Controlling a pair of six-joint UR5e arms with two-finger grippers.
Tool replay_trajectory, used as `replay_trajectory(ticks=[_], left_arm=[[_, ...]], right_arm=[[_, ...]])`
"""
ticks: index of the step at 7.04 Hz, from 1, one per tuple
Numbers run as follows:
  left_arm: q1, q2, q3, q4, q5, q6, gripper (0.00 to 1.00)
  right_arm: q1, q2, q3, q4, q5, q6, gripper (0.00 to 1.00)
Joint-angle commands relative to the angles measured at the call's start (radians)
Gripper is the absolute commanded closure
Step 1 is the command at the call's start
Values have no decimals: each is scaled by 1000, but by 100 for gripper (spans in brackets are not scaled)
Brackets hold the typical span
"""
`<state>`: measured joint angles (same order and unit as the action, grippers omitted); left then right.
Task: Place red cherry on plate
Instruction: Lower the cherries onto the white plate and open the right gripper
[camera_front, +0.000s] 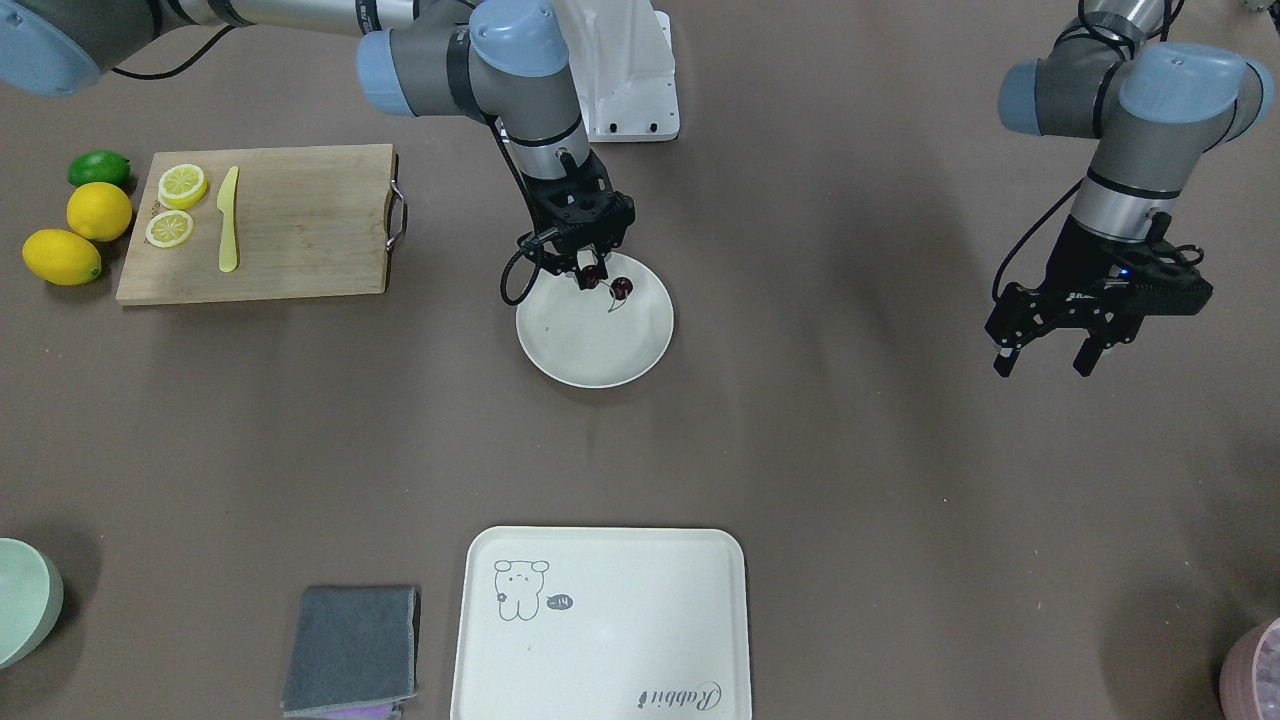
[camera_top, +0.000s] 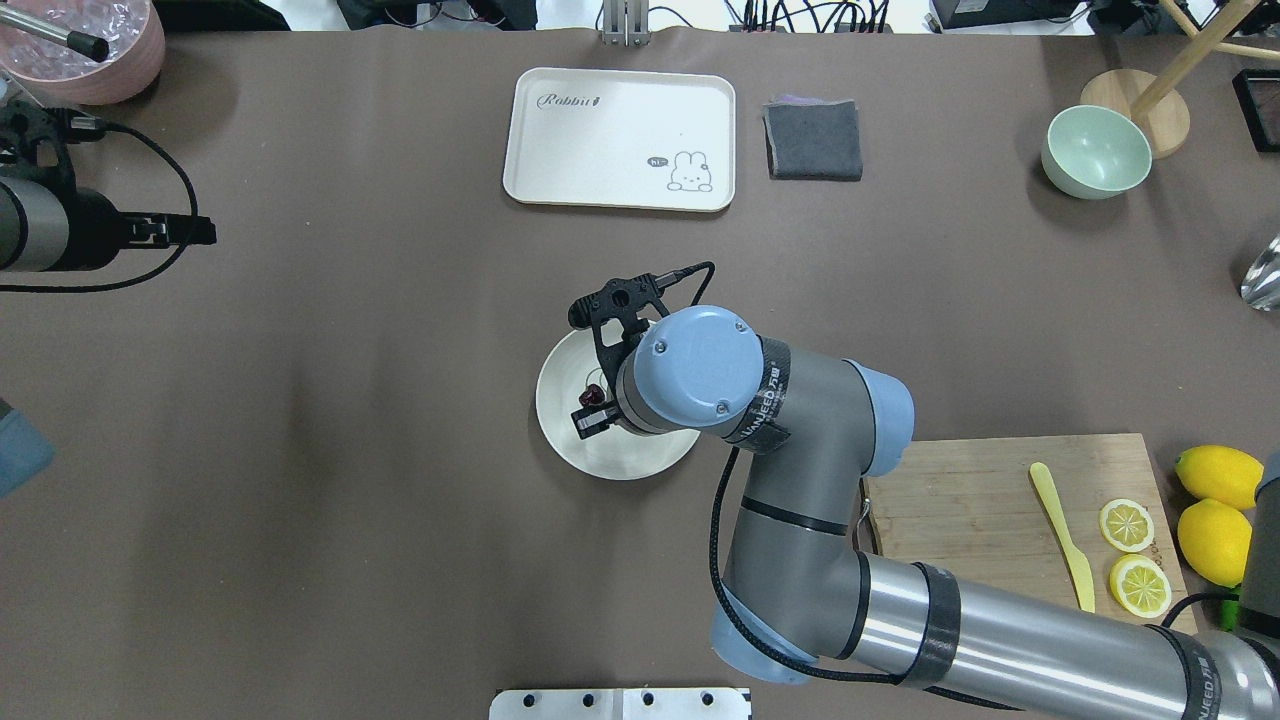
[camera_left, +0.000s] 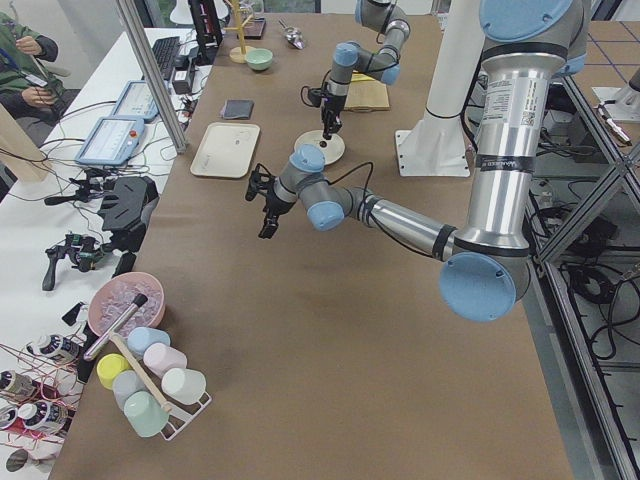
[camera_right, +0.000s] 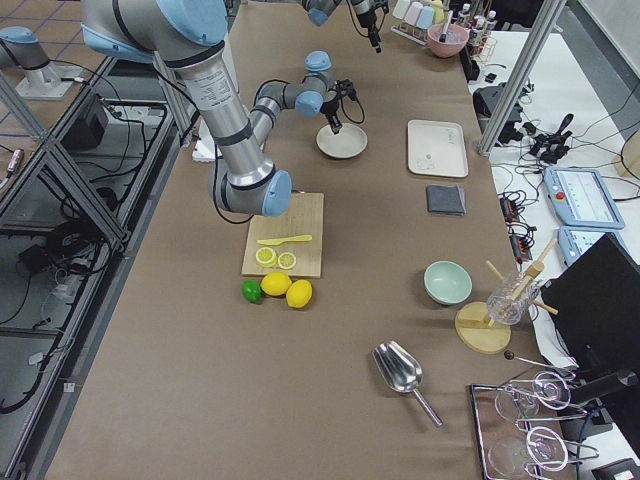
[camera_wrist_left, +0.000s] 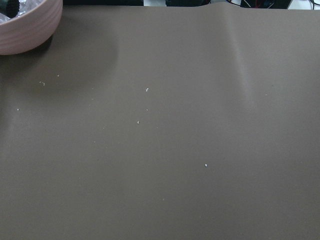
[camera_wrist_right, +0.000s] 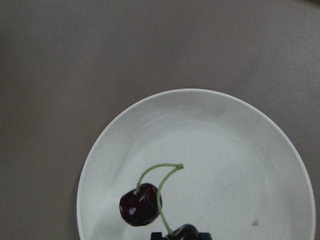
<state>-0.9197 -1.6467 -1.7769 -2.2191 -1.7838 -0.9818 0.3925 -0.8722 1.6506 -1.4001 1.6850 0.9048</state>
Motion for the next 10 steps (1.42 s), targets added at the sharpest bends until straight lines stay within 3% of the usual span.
replay_trajectory(ticks=[1, 3, 4, 5, 7, 8, 10], left_arm=[[-10, 5, 4, -10, -2, 0, 2], [-14, 5, 5, -10, -2, 0, 2], [-14, 5, 7, -10, -3, 0, 2], [-14, 4, 5, -10, -3, 0, 2], [-16, 5, 4, -10, -3, 0, 2], [-21, 5, 4, -2, -5, 2, 2], [-138, 27, 4, 34, -235, 104, 2]], right_arm=[[-7, 7, -55, 15, -16, 0, 100], [-14, 10, -100, 53, -18, 0, 100], [-14, 16, -101, 52, -18, 3, 94], [-15, 16, -97, 52, -16, 43, 1], [17, 18, -30, 2, 10, 89, 0], [69, 27, 10, -64, 71, 89, 0], [207, 22, 92, -179, 238, 71, 0]])
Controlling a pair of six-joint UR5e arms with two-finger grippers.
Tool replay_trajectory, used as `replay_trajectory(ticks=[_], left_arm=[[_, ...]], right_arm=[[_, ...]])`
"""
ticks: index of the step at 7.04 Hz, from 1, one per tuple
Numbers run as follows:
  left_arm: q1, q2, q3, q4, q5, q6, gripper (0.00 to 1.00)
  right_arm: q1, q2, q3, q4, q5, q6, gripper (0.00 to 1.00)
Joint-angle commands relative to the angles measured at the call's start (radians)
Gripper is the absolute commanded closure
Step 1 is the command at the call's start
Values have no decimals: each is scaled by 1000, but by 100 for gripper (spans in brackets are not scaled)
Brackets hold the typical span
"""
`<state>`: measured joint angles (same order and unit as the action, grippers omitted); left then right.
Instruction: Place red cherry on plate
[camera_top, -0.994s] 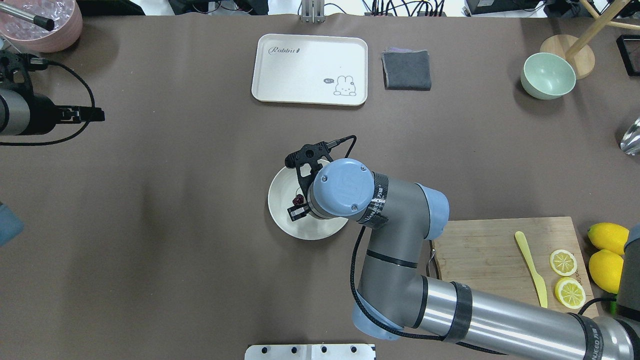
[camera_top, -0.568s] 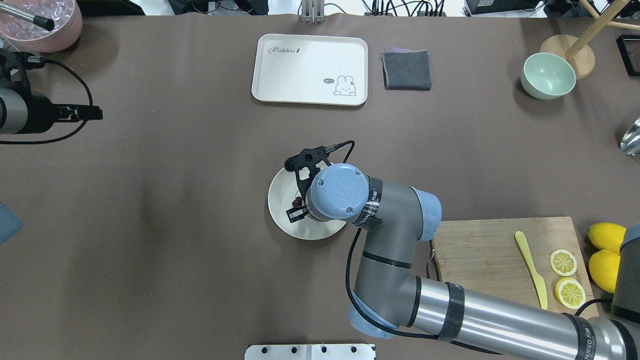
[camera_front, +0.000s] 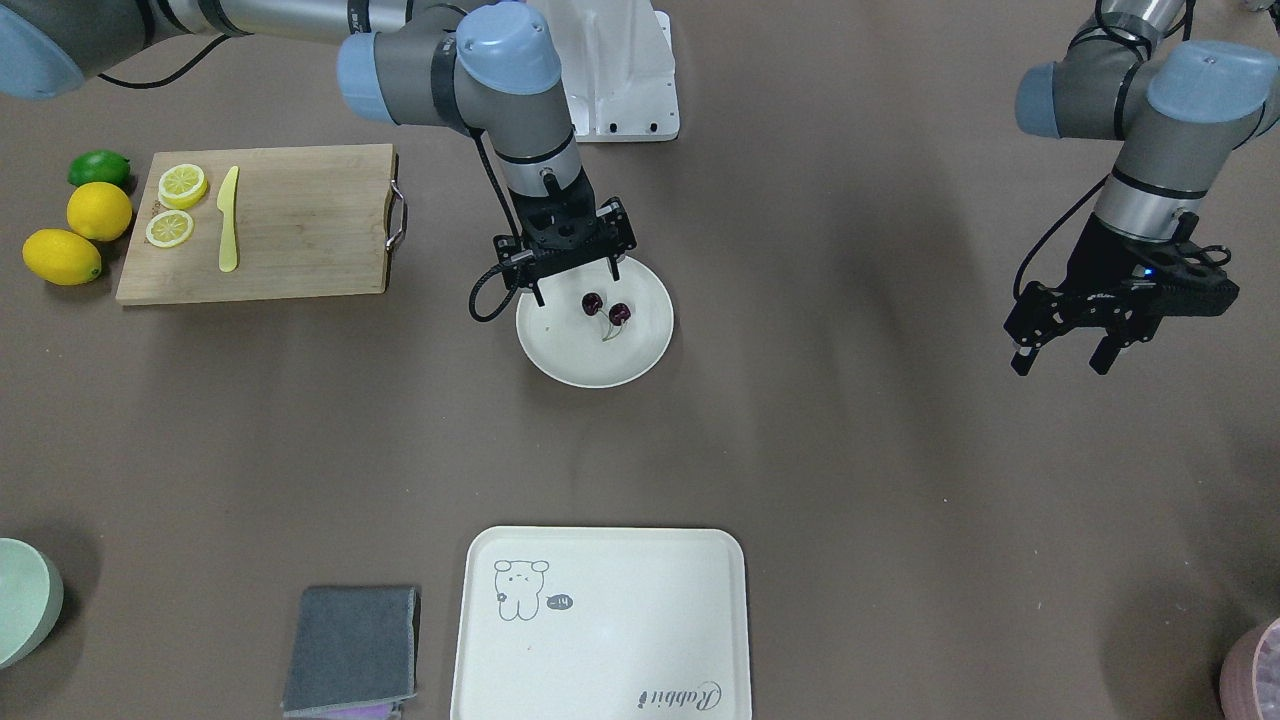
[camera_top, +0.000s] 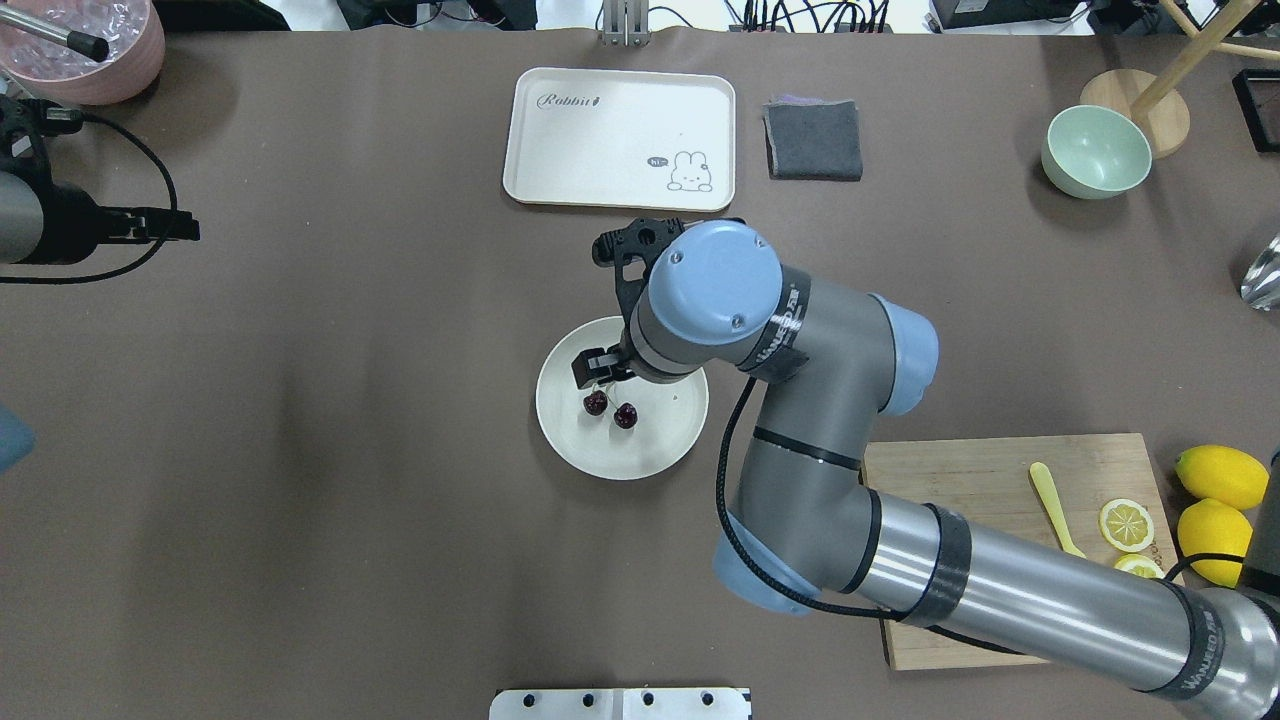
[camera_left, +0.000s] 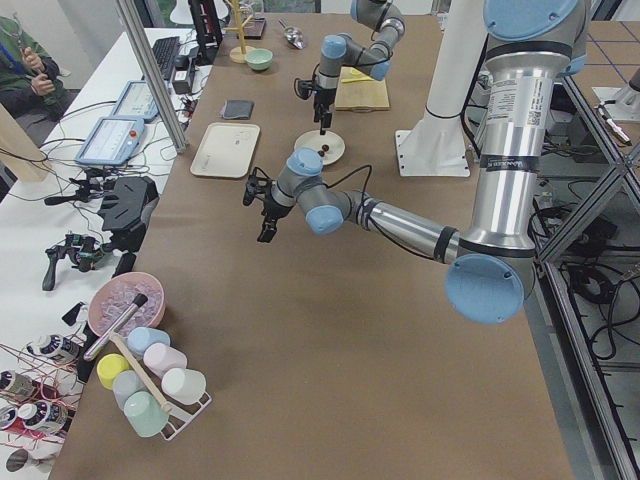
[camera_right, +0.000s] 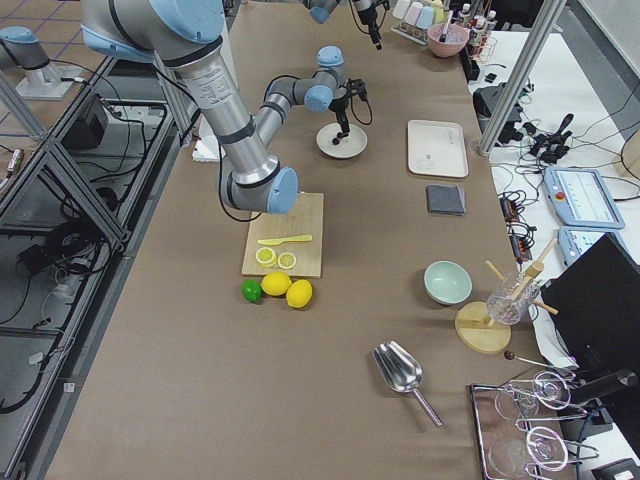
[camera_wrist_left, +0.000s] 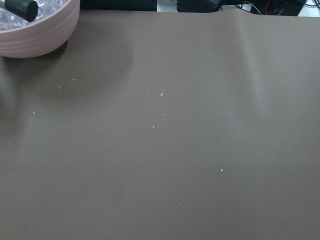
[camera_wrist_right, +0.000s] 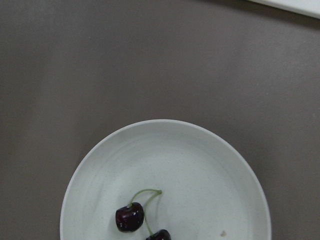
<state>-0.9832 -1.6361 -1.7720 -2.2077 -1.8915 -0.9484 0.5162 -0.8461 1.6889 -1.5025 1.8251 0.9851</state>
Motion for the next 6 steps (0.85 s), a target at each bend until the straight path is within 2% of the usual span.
replay_trajectory(ticks=[1, 2, 3, 4, 6], left_arm=[[-165, 63, 2, 28, -212, 199, 2], [-289, 102, 0, 75, -283, 341, 2], [-413, 145, 0, 139, -335, 551, 2], [-504, 148, 0, 240, -354, 697, 2], [-607, 131, 2, 409, -356, 877, 2]], right_arm=[[153, -16, 107, -156, 158, -46, 0], [273, -81, 217, -191, 252, -103, 0], [426, -155, 250, -200, 413, -190, 0], [530, -265, 273, -200, 481, -345, 0], [690, -478, 246, -228, 488, -672, 0]])
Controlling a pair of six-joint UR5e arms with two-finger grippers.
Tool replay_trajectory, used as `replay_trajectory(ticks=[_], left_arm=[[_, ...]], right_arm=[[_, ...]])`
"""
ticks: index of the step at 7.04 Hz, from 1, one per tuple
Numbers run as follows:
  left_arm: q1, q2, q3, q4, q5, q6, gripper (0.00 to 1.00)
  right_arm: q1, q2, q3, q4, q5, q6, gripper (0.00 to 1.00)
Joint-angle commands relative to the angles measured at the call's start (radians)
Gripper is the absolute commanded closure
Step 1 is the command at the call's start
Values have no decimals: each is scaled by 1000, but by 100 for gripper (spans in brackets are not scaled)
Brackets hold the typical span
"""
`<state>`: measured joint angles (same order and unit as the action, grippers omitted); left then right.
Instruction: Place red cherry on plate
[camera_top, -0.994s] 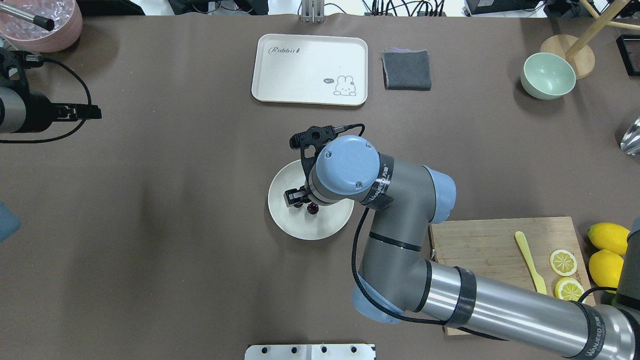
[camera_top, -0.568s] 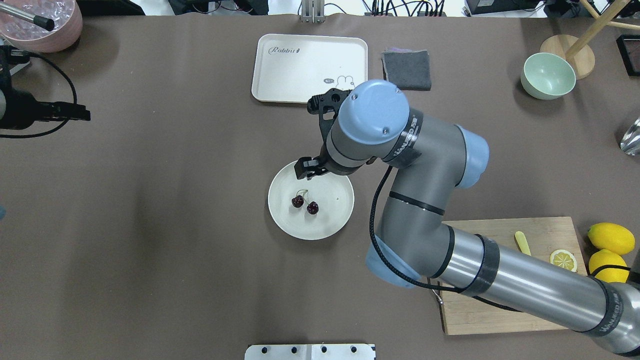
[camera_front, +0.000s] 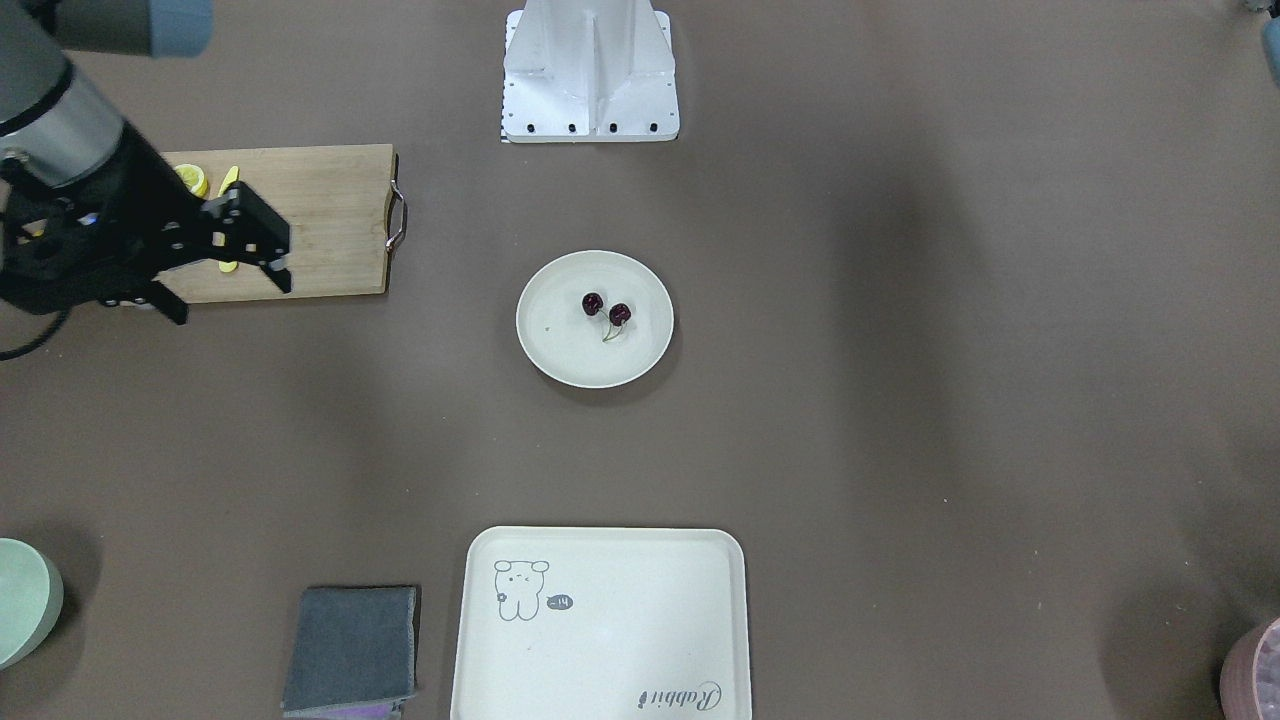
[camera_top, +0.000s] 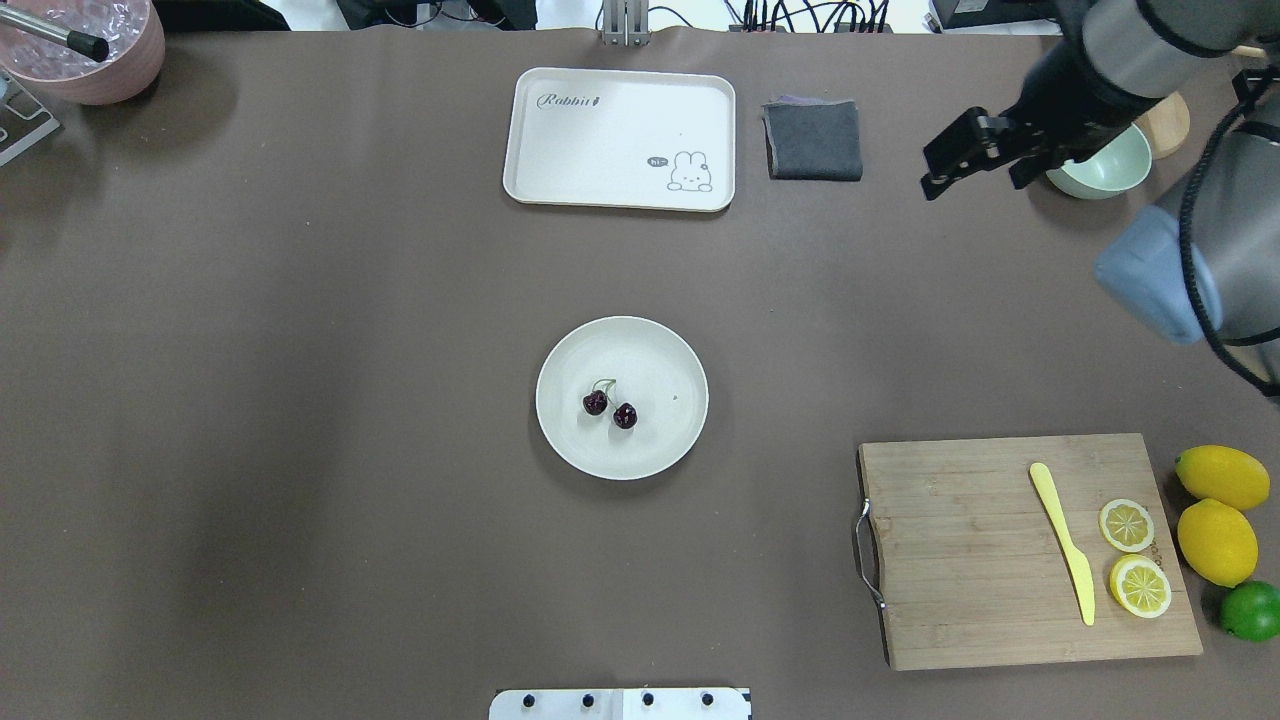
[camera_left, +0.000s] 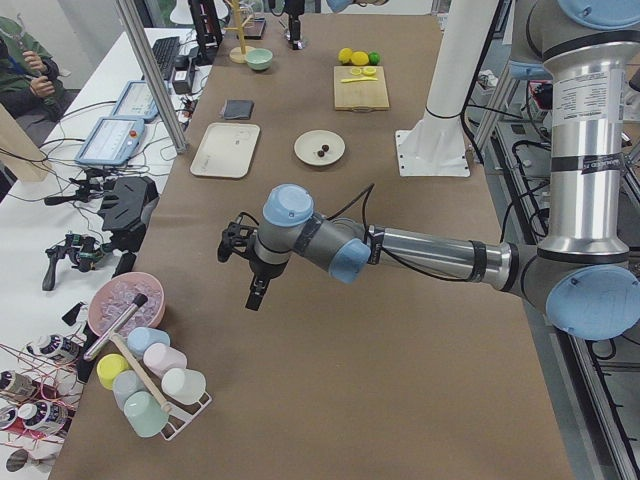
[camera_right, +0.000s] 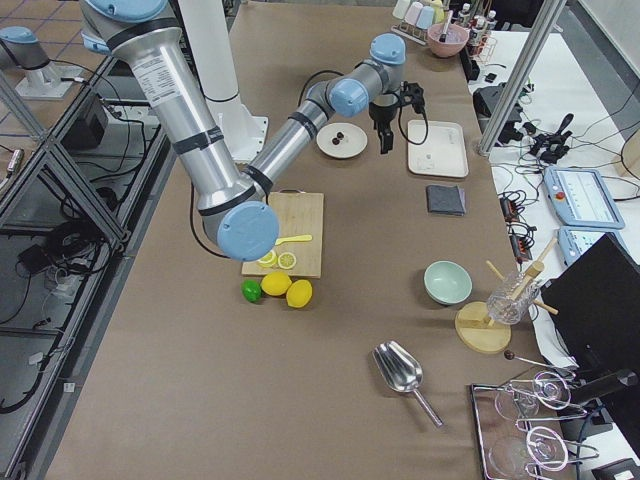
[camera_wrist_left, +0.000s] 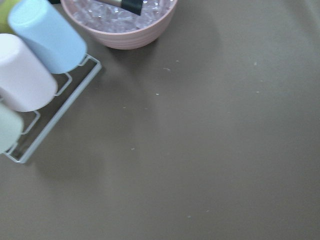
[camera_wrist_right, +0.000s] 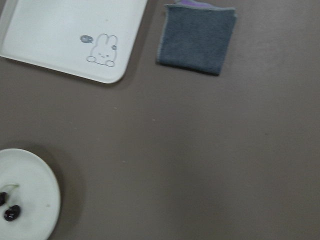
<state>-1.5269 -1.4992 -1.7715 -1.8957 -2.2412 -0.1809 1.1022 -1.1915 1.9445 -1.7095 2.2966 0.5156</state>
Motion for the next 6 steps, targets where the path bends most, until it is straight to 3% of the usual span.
replay_trajectory(ticks=[1, 3, 6], left_arm=[[-68, 10, 0, 95, -9, 115, 2], [-68, 19, 1, 92, -12, 112, 2], [-65, 17, 12, 90, -11, 104, 2]], right_arm=[[211, -223, -34, -50, 14, -336, 0], [388, -290, -221, -52, 15, -616, 0], [461, -422, -268, 0, 20, -629, 0]])
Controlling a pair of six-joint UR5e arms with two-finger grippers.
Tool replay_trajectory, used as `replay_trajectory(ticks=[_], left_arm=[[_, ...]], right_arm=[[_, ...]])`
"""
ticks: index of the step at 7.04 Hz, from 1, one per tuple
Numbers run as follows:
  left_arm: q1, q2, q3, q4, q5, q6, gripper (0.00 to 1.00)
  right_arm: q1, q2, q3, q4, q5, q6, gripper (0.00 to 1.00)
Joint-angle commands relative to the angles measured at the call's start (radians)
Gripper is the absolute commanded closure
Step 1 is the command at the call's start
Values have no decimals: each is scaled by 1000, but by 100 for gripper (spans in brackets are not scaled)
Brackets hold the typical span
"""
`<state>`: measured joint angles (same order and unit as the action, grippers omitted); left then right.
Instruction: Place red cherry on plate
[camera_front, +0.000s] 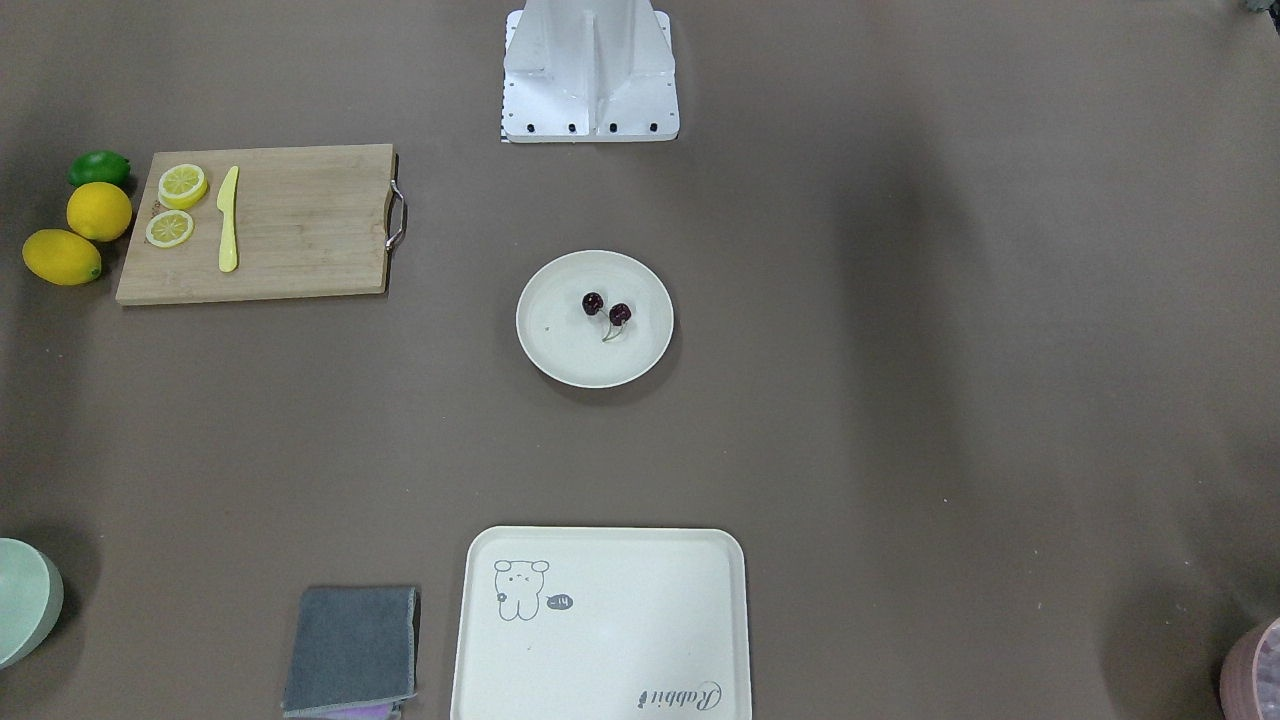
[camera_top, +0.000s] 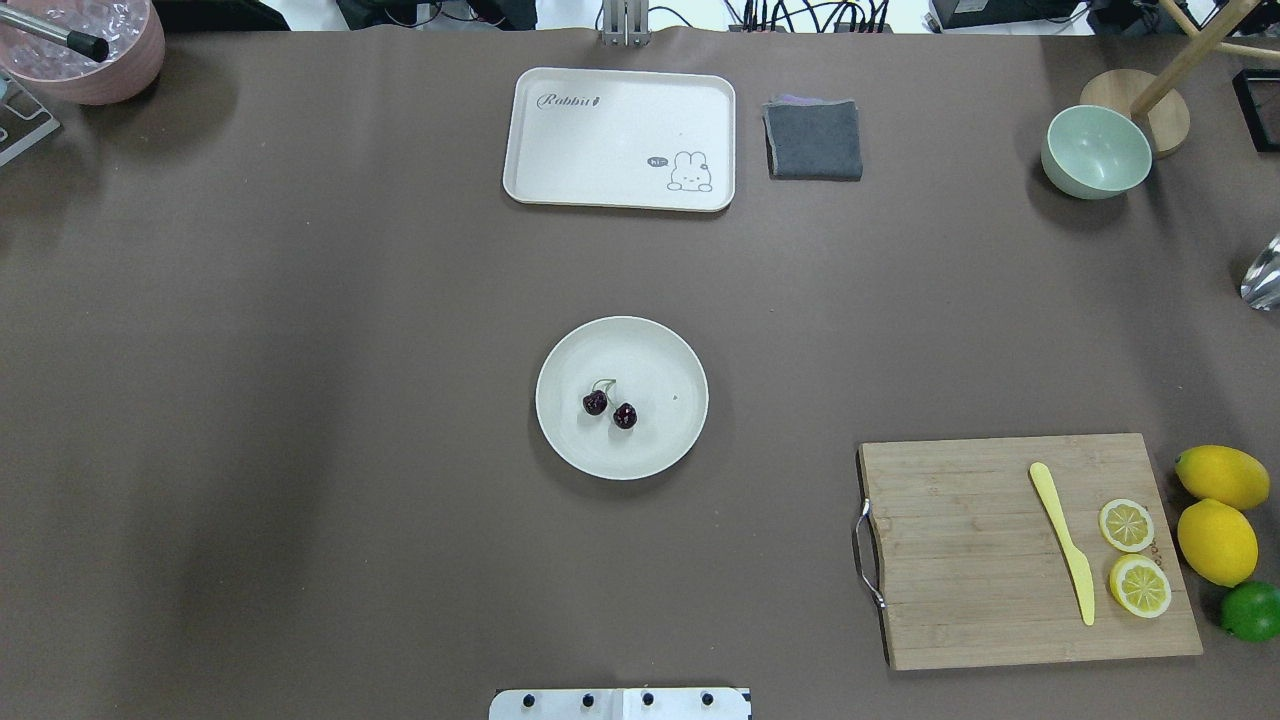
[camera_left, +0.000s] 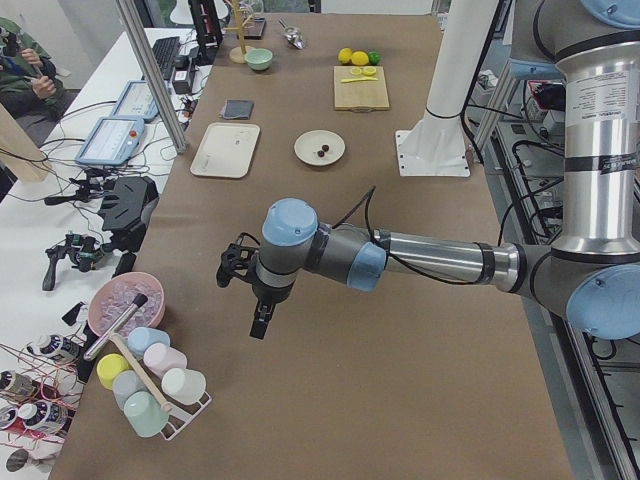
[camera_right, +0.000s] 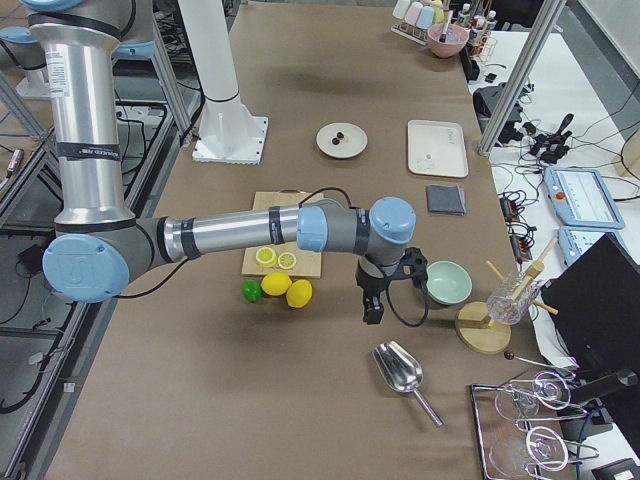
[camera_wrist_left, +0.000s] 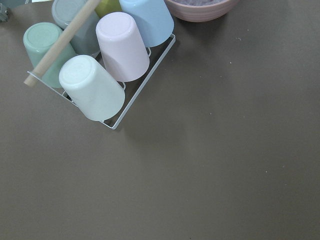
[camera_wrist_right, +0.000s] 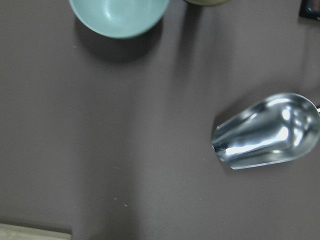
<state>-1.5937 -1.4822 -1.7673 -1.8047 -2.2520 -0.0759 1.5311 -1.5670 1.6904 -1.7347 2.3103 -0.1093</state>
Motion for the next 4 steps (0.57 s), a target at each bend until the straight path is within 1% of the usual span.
replay_trajectory(ticks=[1, 3, 4], left_arm=[[4, 0, 11, -1, 0, -2, 2], [11, 0, 14, 1, -11, -4, 2], [11, 0, 20, 1, -41, -4, 2]], right_arm=[[44, -50, -15, 26, 7, -3, 0], [54, -53, -9, 27, 18, 7, 0], [58, -47, -8, 27, 18, 7, 0]])
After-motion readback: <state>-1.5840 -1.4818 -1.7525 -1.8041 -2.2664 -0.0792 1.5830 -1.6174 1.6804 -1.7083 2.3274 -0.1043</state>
